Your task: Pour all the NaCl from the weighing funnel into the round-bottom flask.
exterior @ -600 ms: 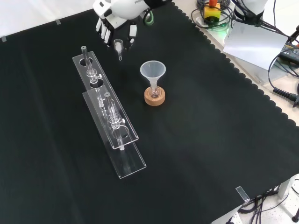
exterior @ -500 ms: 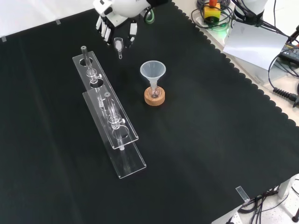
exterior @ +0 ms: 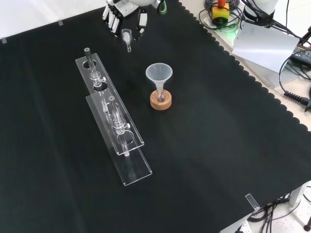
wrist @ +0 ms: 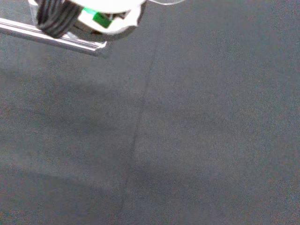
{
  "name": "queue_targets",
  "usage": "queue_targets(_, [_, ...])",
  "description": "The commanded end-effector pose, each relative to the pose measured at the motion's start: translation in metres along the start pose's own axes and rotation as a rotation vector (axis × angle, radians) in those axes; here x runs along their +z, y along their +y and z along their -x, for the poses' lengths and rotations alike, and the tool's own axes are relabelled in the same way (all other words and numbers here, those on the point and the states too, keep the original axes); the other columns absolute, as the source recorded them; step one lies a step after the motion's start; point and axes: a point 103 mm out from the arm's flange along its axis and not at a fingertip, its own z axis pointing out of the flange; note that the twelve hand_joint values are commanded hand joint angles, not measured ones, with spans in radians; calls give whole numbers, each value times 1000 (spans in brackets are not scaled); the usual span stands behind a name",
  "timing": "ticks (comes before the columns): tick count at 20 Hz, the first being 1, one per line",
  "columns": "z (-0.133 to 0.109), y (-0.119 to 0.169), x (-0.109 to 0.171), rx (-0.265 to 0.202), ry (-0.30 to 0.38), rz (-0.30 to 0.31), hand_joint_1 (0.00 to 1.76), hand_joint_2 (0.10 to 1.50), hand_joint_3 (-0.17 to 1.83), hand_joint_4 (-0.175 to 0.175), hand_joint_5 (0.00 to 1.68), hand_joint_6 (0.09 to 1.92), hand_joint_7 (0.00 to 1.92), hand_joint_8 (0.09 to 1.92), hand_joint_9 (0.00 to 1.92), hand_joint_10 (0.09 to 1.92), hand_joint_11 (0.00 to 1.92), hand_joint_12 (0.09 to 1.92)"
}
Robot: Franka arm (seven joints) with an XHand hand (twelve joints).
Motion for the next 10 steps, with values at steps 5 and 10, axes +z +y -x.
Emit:
queue_targets(5, [-28,-28,-22,-50,-28,-12,1096,707,652,175,1169,854,818,673,1078,370,699,1136])
queue_targets(10, [-43,-37,-32,-72,-56,-3,1101,690,677,175,1180,845,832,673,1087,370,700,1137])
